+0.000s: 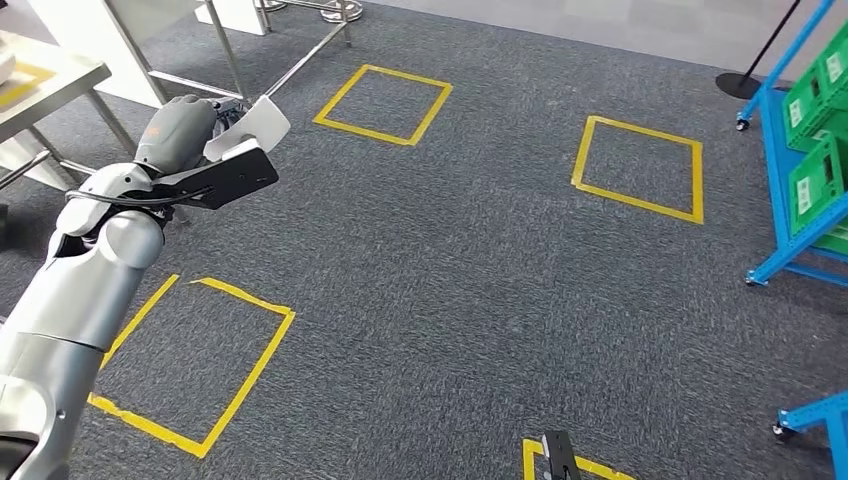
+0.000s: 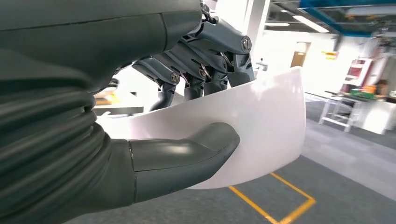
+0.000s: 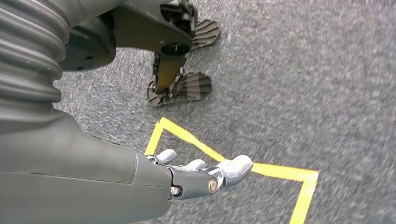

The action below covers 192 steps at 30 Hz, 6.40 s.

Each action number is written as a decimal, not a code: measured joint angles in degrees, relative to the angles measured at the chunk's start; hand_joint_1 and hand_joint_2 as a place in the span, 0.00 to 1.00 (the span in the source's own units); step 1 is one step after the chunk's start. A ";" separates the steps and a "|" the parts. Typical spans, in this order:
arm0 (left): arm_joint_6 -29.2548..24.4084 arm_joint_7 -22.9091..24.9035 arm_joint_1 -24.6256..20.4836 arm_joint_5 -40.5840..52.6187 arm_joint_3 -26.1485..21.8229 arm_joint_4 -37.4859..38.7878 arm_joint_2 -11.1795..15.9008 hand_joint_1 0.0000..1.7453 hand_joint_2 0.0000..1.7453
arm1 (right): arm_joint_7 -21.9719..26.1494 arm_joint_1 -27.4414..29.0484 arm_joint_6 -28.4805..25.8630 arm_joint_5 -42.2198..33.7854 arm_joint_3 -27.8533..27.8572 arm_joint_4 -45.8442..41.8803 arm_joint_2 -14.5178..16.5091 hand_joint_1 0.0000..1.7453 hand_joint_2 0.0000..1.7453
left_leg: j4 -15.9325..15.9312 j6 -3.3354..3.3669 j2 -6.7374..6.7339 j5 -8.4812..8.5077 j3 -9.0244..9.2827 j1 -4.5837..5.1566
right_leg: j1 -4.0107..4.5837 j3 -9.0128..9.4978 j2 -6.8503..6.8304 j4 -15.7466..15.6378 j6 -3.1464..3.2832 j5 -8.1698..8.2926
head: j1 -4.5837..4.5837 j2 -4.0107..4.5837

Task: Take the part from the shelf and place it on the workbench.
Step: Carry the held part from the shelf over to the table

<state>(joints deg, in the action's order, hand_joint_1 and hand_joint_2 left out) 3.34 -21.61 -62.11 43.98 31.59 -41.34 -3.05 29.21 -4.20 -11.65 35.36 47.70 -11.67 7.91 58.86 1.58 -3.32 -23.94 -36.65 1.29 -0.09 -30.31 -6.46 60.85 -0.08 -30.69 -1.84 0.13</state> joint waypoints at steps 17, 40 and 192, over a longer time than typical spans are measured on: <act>-0.13 0.11 0.59 -0.03 -0.04 -1.18 -0.30 0.82 1.00 | 0.82 0.13 -0.17 -0.32 1.14 0.00 -0.05 0.00 1.00 | 5.20 -2.52 4.21 -4.76 1.14 -0.76 | -0.57 -5.18 6.55 -1.62 1.39 4.98 | -0.31 0.00; 0.23 0.67 1.31 -0.02 -0.16 -2.24 0.43 0.82 1.00 | 0.98 -0.26 -0.17 0.18 1.25 0.00 -0.02 0.00 1.00 | -0.63 0.43 3.98 -1.41 2.23 -0.79 | -0.50 -11.35 6.68 14.51 -1.10 -3.71 | -0.36 0.00; -0.30 2.90 0.51 4.02 -1.02 1.02 -1.39 0.82 1.00 | 0.52 0.29 -2.40 1.27 5.07 0.00 0.33 0.00 1.00 | -0.96 0.47 4.43 -3.60 4.80 -1.58 | -1.26 -14.66 6.36 14.42 -2.11 -0.08 | -0.39 0.00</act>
<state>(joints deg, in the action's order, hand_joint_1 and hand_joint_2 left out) 3.04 -18.71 -61.60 47.99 30.58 -40.32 -4.45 29.73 -3.91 -14.05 36.63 52.77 -11.67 8.23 57.90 2.05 1.11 -27.54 -31.86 -0.29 -1.35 -44.97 -0.10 75.27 -2.19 -30.77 -2.23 0.13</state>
